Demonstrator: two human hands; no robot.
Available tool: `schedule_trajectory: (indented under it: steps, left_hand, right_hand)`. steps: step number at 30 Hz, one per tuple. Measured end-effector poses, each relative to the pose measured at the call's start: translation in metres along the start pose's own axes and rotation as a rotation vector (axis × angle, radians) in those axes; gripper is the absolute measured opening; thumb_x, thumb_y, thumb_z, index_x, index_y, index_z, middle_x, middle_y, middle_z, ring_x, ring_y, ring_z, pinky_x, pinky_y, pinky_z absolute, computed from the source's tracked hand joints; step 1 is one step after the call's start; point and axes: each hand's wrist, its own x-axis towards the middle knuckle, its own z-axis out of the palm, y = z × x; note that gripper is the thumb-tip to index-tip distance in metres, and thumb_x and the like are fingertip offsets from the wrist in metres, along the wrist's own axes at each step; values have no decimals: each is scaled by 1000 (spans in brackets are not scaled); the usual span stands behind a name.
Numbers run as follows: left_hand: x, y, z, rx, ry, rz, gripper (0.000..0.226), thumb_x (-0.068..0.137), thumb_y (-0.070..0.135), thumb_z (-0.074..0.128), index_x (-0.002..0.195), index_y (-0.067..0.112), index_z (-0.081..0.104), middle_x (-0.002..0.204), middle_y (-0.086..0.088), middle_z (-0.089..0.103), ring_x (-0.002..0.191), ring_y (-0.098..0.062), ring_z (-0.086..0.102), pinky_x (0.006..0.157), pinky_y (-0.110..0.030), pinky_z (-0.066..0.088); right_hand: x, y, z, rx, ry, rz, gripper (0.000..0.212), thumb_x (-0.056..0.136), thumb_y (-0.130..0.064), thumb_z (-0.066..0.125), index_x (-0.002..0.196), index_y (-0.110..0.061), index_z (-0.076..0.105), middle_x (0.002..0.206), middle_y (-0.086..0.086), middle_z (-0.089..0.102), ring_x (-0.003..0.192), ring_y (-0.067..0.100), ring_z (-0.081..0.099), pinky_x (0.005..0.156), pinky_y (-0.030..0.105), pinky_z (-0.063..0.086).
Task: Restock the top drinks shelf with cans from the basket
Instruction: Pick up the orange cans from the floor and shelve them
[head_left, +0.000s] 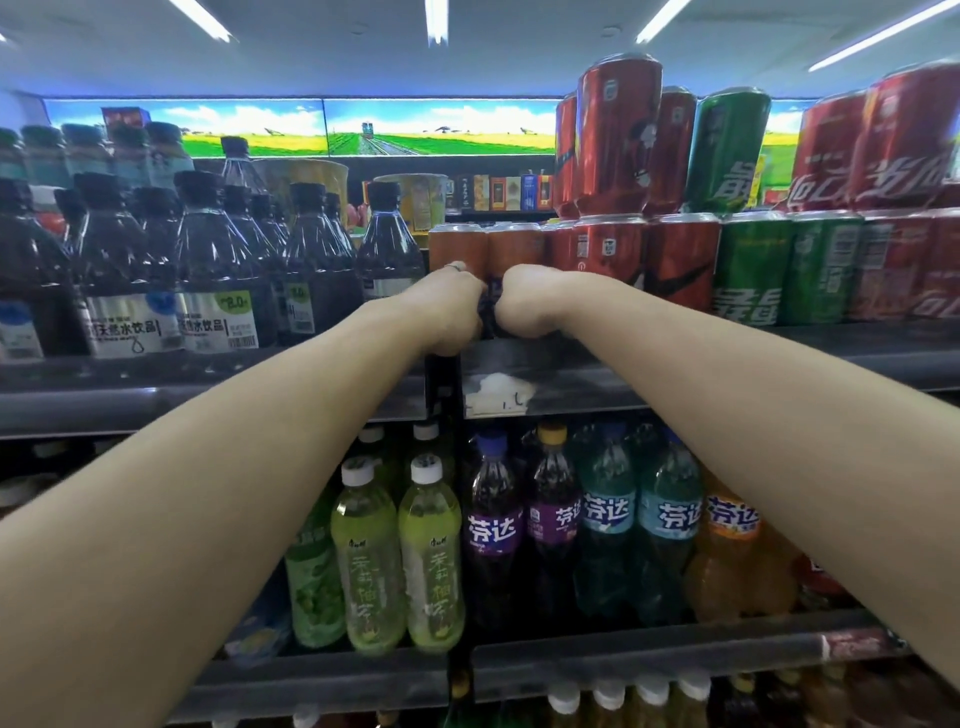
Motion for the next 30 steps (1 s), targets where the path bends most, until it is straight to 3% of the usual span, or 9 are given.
schedule_trajectory:
  steps: [3,6,8,13,18,21,23,28,30]
  left_hand:
    - [5,-1,4,-105,-106,9,39,104,13,52,140,2,57,153,-21,47,145,-32,38,115,-35,35]
    - [1,4,2,-181,-69,-28,38,106,12,49,139,-6,49,146,-26,48,144,-37,35,110,-30,27]
    - [0,5,5,-189,22,-86,42,107,13,49,143,-7,42,145,-29,47,138,-41,44,108,-37,33]
    - [5,0,4,-242,-96,-139,47,104,21,55,142,-1,37,138,-28,51,106,-37,52,82,-40,41]
    - [11,-8,5,-245,-141,-126,42,101,18,54,139,4,42,142,-24,47,109,-33,51,85,-38,42]
    - [10,-7,6,-246,-160,-118,43,104,17,52,143,3,41,139,-25,45,113,-32,42,93,-37,39]
    - [8,-4,7,-234,-160,-96,40,106,16,50,141,0,41,129,-24,46,111,-30,36,91,-34,34]
    - [0,2,1,-153,-153,-80,38,107,16,48,140,-3,41,134,-24,48,126,-38,46,89,-33,34]
    - [-7,4,-7,-157,-105,-79,36,105,15,50,136,-1,44,135,-24,51,116,-37,52,85,-34,36]
  right_hand:
    - [6,-1,0,20,-32,-8,30,107,-13,41,126,1,60,83,7,49,70,20,48,57,27,39]
    - [9,-3,4,31,-18,-28,32,108,-11,39,133,-4,57,84,5,46,89,25,48,77,33,41]
    - [11,-2,7,14,26,-57,31,107,-10,40,131,-3,57,91,5,49,95,24,47,85,34,40]
    - [22,3,9,5,23,-61,11,105,-10,43,106,-7,54,81,5,48,89,25,50,55,24,37]
    - [24,3,5,-8,-17,-53,32,107,-10,37,132,-1,54,81,5,46,85,24,50,63,25,41]
    - [26,-2,7,-14,-36,-64,37,108,-8,36,142,-3,49,115,14,59,98,28,52,79,28,43]
    - [28,-5,9,-29,-37,-69,37,108,-10,38,143,-4,48,124,15,57,97,24,49,81,28,40]
    - [21,-5,5,-14,-5,-79,33,108,-12,37,134,0,54,99,9,51,93,23,47,76,30,40]
    - [12,-7,-1,6,52,-92,23,108,-15,40,118,-4,58,93,7,52,92,24,49,68,33,44]
